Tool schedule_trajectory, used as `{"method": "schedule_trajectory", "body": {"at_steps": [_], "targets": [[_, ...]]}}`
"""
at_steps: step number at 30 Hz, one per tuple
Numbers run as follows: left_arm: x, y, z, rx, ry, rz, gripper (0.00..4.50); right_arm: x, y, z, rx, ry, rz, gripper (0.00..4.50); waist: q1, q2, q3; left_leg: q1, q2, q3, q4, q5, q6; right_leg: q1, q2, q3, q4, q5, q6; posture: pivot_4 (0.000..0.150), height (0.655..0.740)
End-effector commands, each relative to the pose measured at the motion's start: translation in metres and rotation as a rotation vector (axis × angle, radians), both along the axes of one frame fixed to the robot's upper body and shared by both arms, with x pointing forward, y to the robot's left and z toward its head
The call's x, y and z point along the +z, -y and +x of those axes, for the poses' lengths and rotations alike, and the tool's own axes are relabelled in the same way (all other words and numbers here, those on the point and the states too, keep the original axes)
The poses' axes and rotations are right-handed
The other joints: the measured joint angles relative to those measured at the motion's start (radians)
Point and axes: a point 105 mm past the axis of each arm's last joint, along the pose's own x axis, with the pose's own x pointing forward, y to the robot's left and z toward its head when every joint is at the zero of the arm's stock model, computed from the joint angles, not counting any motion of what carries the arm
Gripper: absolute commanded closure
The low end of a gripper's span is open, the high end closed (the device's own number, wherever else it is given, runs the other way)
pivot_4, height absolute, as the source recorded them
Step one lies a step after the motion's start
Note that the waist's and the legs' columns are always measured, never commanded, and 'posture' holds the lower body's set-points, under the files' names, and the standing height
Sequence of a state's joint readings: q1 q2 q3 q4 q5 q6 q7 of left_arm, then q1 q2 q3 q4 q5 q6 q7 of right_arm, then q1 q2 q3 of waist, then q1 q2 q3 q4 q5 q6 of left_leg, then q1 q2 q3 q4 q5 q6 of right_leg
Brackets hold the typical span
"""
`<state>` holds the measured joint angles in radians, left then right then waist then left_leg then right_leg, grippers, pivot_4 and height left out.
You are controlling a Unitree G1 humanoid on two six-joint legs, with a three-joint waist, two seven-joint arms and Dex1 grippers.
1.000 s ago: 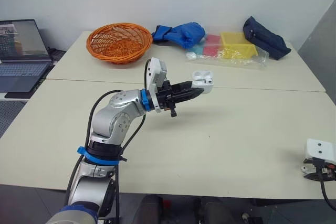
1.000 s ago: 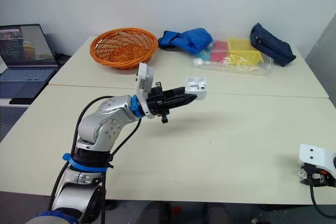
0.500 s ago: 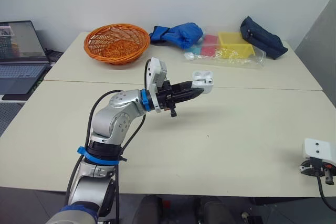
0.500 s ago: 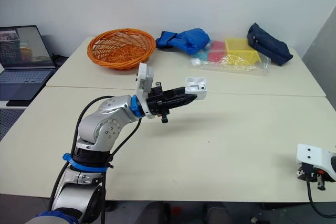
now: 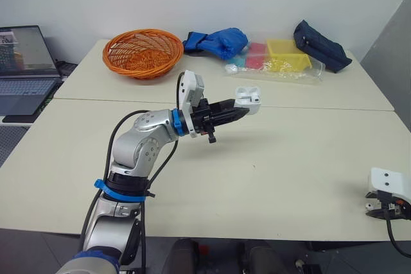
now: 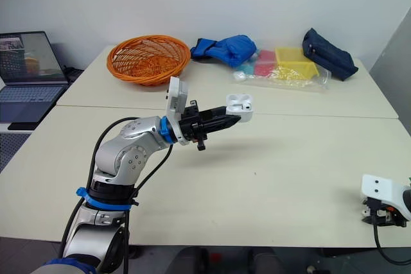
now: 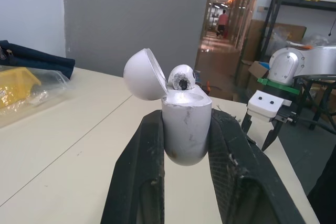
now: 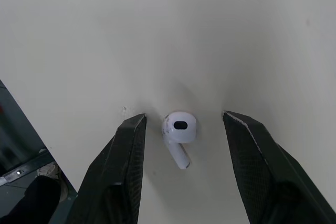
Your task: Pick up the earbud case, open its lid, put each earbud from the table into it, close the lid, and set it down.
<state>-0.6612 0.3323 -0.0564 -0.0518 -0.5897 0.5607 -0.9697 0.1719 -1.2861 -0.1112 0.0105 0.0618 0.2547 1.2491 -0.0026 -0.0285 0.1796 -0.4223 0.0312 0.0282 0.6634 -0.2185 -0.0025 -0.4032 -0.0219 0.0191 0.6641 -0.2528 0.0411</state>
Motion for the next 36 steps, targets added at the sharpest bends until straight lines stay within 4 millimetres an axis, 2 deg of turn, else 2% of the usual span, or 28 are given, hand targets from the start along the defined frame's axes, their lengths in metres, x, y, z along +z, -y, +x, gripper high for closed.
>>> {"method": "schedule_trajectory", "body": {"at_steps": [1, 15, 18, 22, 26, 30, 36], "targets": [[0.014, 0.003, -0.005, -0.018, 0.066, -0.004, 3.74, -0.003, -0.011, -0.002, 0.015, -0.013, 0.044, 2.12, 0.0, 0.0, 0.0, 0.0, 0.0, 0.0, 0.0, 0.0, 0.0, 0.0, 0.0, 0.0, 0.0, 0.0, 0.0, 0.15, 0.74], [0.015, 0.002, -0.006, -0.015, 0.069, -0.001, 3.74, -0.008, -0.002, -0.005, 0.011, -0.026, 0.02, 2.12, 0.0, 0.0, 0.0, 0.0, 0.0, 0.0, 0.0, 0.0, 0.0, 0.0, 0.0, 0.0, 0.0, 0.0, 0.0, 0.15, 0.74], [0.015, 0.002, -0.006, -0.014, 0.068, 0.0, 3.74, -0.009, 0.0, -0.006, 0.012, -0.027, 0.017, 2.7, 0.0, 0.0, 0.0, 0.0, 0.0, 0.0, 0.0, 0.0, 0.0, 0.0, 0.0, 0.0, 0.0, 0.0, 0.0, 0.15, 0.74], [0.015, 0.002, -0.006, -0.013, 0.069, 0.002, 3.74, -0.011, 0.003, -0.009, 0.012, -0.039, 0.015, 4.08, 0.0, -0.001, 0.0, 0.001, 0.0, 0.0, 0.0, 0.0, 0.0, 0.001, 0.0, 0.001, 0.0, 0.0, 0.0, 0.15, 0.74], [0.014, 0.002, -0.006, -0.015, 0.069, 0.002, 3.74, -0.01, 0.0, -0.007, 0.013, -0.028, 0.029, 4.17, 0.0, -0.001, 0.0, 0.006, 0.0, 0.0, 0.0, 0.0, 0.0, 0.008, 0.0, 0.0, -0.002, 0.0, -0.001, 0.15, 0.74], [0.013, 0.003, -0.007, -0.018, 0.07, 0.0, 3.74, 0.007, -0.019, 0.013, 0.001, 0.086, 0.109, 4.17, -0.002, -0.001, 0.0, 0.008, 0.0, -0.001, 0.0, 0.0, 0.0, 0.009, -0.001, 0.0, -0.002, -0.002, -0.003, 0.15, 0.74], [0.013, 0.005, 0.0, 0.011, 0.076, -0.02, 3.74, 0.047, -0.074, 0.034, -0.032, 0.26, 0.339, 4.17, -0.005, 0.001, 0.0, 0.008, 0.0, -0.002, 0.0, 0.0, 0.0, 0.009, 0.0, 0.0, -0.001, 0.0, -0.001, 0.15, 0.74]]}}
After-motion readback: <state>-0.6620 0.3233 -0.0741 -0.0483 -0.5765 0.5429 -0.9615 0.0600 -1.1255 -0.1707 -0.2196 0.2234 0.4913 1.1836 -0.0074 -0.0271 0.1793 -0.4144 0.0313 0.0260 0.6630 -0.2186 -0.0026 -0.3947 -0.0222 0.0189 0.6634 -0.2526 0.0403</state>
